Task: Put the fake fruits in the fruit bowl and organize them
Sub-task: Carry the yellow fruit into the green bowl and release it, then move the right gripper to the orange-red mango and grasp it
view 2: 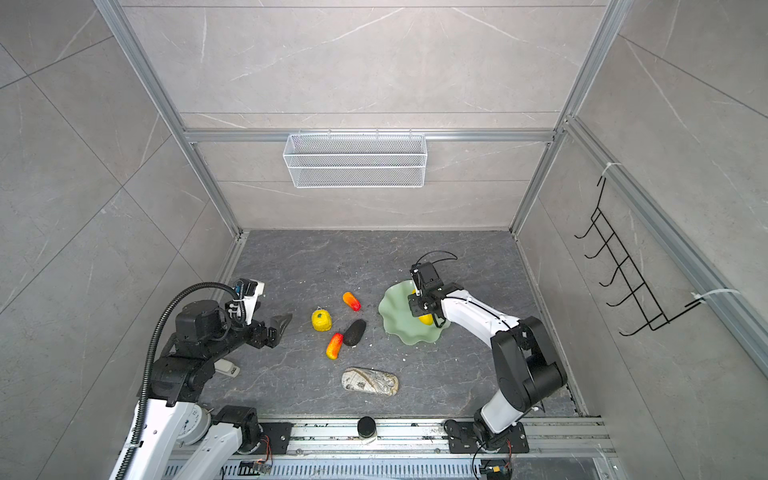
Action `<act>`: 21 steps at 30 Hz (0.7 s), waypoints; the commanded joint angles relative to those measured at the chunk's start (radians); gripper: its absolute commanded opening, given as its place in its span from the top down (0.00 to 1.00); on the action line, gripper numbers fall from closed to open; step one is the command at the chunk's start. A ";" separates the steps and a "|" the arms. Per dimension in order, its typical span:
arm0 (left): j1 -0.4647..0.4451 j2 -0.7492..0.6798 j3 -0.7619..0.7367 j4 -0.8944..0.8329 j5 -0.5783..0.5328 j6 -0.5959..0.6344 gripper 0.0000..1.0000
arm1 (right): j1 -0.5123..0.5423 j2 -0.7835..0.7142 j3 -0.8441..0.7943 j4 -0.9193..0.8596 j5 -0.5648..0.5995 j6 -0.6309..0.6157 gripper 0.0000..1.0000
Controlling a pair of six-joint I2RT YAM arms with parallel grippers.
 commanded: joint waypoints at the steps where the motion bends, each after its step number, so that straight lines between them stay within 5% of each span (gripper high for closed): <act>1: 0.006 0.000 0.013 0.042 0.022 -0.013 0.00 | -0.004 0.033 -0.023 0.037 0.029 0.030 0.83; 5: 0.006 0.004 0.012 0.041 0.022 -0.014 0.00 | -0.004 0.045 -0.018 0.036 0.033 0.032 0.78; 12: 0.007 0.003 0.011 0.040 0.014 -0.012 0.00 | -0.003 -0.001 -0.010 0.007 0.028 0.011 0.24; 16: 0.008 0.006 0.011 0.040 0.012 -0.011 0.00 | 0.007 -0.079 0.023 -0.027 -0.014 -0.029 0.02; 21: 0.009 0.008 0.012 0.040 0.009 -0.012 0.00 | 0.122 -0.130 0.139 -0.065 -0.047 -0.097 0.00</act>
